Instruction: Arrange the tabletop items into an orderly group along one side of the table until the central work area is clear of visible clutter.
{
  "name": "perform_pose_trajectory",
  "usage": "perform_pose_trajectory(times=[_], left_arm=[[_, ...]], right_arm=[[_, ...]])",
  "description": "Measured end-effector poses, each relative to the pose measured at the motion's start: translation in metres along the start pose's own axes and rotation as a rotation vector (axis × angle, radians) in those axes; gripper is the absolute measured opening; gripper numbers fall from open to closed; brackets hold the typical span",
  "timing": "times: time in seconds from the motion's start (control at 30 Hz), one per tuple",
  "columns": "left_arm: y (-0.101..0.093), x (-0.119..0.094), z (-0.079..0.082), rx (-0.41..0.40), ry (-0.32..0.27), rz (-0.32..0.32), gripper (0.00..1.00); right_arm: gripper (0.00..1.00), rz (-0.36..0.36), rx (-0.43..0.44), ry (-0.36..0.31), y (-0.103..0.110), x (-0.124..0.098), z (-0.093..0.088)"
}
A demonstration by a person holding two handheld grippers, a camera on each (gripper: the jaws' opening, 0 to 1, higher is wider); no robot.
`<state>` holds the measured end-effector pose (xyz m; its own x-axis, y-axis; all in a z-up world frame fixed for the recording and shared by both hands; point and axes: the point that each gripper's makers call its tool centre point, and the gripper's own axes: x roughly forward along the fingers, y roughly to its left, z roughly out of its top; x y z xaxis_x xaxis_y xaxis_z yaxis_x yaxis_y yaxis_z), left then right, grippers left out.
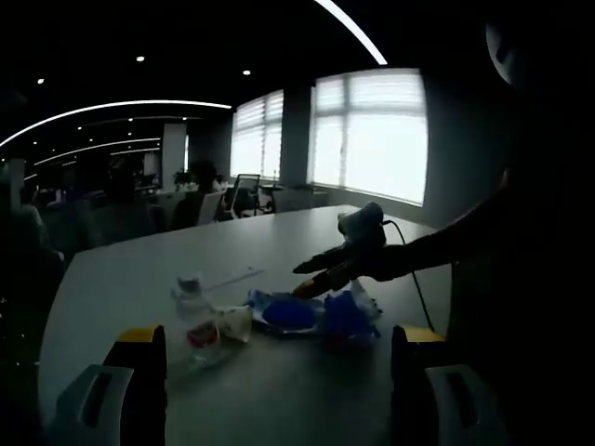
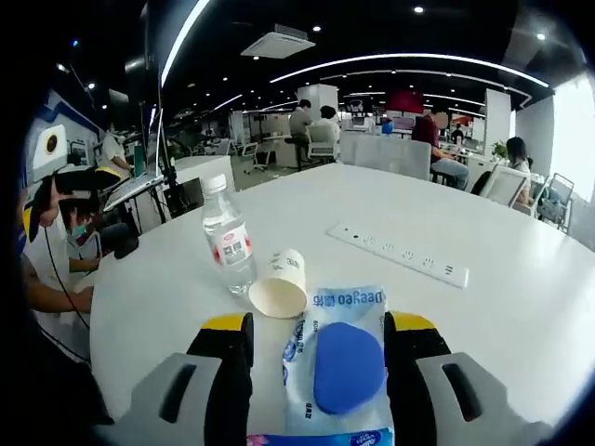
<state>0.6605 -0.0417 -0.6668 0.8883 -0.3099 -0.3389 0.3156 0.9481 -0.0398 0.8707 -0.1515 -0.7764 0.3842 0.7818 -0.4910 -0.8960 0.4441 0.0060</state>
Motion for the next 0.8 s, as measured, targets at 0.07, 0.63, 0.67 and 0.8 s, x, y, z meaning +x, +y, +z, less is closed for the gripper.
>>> perform_pose_trajectory(times=[0.07, 0.63, 0.67, 0.8], left_arm=[[0.002, 0.000, -0.001, 0.000, 0.003, 0.002, 1.00], [0.017, 0.007, -0.005, 0.000, 0.017, 0.013, 0.99], [0.016, 0.007, -0.004, 0.000, 0.016, 0.012, 0.99], [0.014, 0.014, 0.005, 0.008, -0.003, 0.010, 0.99]], right_arm=[[0.45, -0.001, -0.026, 0.012, 0.002, 0.006, 0.000], [0.31, -0.001, -0.078, 0.108, 0.006, 0.026, -0.014], [0.30, 0.000, -0.079, 0.107, 0.006, 0.026, -0.014], [0.28, -0.003, -0.092, 0.086, 0.006, 0.034, -0.009]])
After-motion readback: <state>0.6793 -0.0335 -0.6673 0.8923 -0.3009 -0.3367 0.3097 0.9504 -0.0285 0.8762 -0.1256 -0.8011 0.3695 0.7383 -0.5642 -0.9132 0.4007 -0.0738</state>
